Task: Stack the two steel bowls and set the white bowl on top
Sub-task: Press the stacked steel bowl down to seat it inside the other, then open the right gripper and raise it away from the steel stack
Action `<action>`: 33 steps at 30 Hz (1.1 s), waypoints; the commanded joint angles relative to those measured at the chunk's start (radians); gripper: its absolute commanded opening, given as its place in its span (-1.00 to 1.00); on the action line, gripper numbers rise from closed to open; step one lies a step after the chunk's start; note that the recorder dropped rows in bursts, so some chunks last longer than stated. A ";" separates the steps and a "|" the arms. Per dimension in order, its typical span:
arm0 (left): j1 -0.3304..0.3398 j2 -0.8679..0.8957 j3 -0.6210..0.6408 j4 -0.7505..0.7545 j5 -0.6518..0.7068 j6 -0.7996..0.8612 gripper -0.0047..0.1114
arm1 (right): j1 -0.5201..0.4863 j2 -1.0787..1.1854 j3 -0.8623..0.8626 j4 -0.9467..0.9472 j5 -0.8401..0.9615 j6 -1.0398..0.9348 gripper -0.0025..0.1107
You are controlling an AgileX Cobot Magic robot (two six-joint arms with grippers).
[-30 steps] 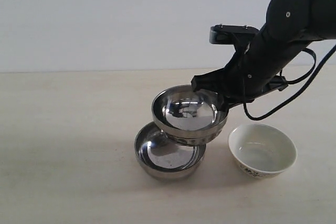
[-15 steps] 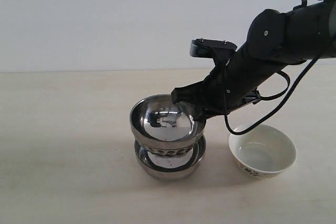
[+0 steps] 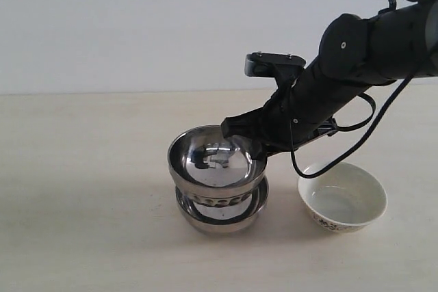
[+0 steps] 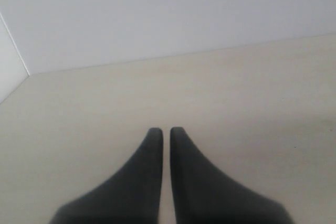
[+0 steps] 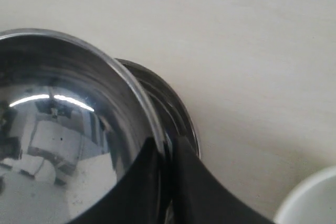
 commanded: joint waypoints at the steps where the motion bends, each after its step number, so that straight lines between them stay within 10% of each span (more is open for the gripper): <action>1: 0.002 -0.004 0.003 -0.007 -0.008 -0.010 -0.85 | 0.001 0.028 0.010 -0.013 -0.009 -0.012 -0.96; 15: 0.002 -0.004 0.003 -0.007 -0.008 -0.010 -0.85 | 0.001 0.033 0.025 -0.015 -0.043 -0.009 -0.94; 21: 0.002 -0.004 0.003 -0.007 -0.008 -0.010 -0.85 | 0.001 0.033 0.025 -0.015 -0.031 -0.018 -0.15; 33: 0.002 -0.004 0.003 -0.007 -0.008 -0.010 -0.85 | -0.001 -0.102 0.025 -0.250 -0.003 0.141 -0.15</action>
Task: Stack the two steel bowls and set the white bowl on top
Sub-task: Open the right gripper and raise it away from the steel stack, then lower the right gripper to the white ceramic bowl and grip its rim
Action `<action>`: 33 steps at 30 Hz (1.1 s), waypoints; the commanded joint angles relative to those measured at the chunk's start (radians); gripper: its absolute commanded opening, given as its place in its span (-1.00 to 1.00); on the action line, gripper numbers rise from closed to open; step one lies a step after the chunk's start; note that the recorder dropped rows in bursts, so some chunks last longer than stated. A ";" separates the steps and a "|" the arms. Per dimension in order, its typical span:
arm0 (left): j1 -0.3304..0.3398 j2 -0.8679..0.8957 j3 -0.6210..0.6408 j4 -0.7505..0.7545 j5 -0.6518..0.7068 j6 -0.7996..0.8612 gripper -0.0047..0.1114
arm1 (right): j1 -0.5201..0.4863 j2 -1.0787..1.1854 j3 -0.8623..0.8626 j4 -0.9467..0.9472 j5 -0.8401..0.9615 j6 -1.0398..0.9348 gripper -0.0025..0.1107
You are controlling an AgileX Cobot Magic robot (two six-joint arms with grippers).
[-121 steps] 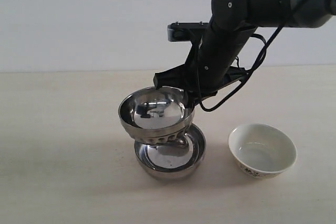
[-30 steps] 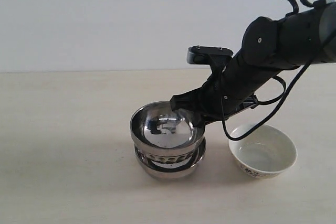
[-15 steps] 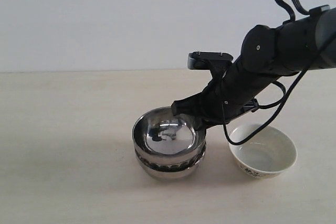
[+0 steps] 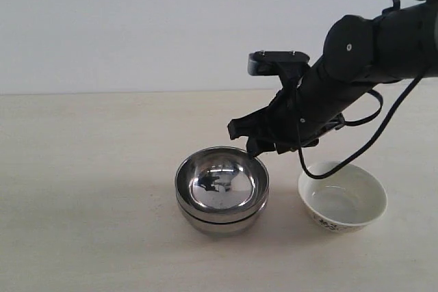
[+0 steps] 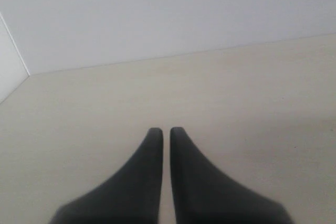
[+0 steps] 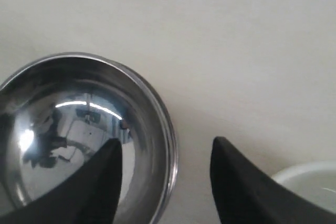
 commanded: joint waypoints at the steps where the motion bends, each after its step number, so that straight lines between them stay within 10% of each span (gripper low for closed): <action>1: 0.002 -0.004 0.003 -0.007 -0.008 -0.010 -0.85 | -0.001 -0.085 0.003 -0.190 0.025 0.149 -0.15; 14: 0.002 -0.004 0.003 -0.007 -0.008 -0.010 -0.85 | -0.247 -0.222 0.008 -0.252 0.307 0.175 -0.15; 33: 0.002 -0.004 0.003 -0.007 -0.008 -0.010 -0.85 | -0.281 -0.112 0.258 -0.245 0.021 0.162 -0.15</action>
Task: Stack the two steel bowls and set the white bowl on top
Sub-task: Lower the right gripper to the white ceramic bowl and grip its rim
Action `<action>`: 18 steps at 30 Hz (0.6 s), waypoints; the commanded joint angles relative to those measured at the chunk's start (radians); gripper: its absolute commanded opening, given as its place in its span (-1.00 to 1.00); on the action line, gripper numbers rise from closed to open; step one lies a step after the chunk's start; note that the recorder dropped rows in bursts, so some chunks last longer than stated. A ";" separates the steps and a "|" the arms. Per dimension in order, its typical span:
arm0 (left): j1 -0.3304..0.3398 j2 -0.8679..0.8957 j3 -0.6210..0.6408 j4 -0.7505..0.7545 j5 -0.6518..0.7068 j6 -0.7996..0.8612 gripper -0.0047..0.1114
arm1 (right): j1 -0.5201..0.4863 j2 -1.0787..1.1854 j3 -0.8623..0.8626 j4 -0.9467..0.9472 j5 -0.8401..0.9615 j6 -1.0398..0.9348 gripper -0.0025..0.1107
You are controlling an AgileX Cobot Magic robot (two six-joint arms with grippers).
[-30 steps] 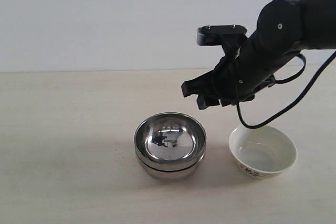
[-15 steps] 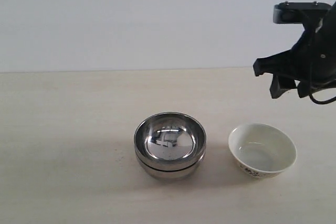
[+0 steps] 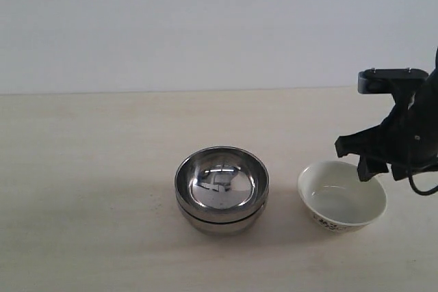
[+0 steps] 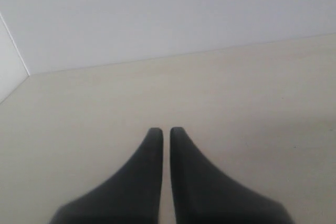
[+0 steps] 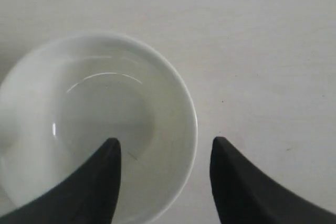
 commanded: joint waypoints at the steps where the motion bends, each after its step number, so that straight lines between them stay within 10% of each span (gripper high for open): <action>1: 0.002 -0.004 0.003 -0.007 -0.008 -0.010 -0.85 | -0.004 0.038 0.027 0.001 -0.067 -0.002 -0.15; 18: 0.002 -0.004 0.003 -0.007 -0.008 -0.010 -0.85 | -0.004 0.150 0.027 0.001 -0.125 0.002 -0.37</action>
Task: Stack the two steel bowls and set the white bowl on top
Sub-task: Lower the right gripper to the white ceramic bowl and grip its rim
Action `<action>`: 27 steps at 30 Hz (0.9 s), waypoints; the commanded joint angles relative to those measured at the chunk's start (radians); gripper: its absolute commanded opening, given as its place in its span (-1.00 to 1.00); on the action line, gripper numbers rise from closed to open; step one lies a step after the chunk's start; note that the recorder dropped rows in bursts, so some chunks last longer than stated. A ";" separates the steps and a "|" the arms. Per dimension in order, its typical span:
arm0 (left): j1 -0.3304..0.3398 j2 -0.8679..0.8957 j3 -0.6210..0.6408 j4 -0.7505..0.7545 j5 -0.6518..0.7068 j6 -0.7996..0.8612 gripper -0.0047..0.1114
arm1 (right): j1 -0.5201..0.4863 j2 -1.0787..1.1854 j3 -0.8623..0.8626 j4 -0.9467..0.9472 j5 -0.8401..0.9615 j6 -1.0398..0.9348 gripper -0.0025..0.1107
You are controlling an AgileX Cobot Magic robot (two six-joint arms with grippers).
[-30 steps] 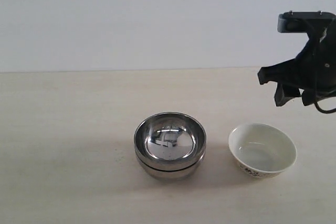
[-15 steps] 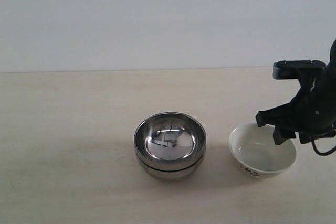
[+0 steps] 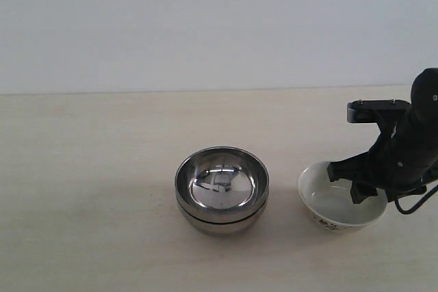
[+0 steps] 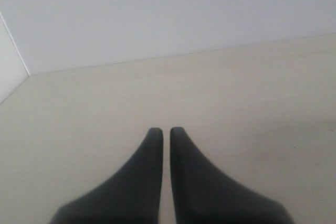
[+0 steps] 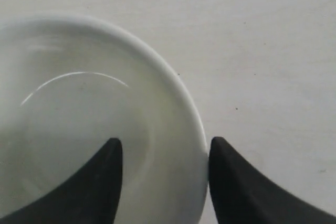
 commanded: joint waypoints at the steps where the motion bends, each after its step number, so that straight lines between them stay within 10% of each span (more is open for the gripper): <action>1: 0.002 -0.004 0.003 -0.007 -0.008 -0.010 -0.85 | -0.004 0.013 0.003 0.001 -0.017 0.002 -0.51; 4: 0.002 -0.004 0.003 -0.007 -0.008 -0.010 -0.85 | -0.004 0.013 0.003 0.001 -0.019 0.002 -0.96; 27: 0.002 -0.004 0.003 -0.007 -0.008 -0.010 -0.85 | -0.004 -0.010 0.001 0.001 -0.007 0.024 -0.96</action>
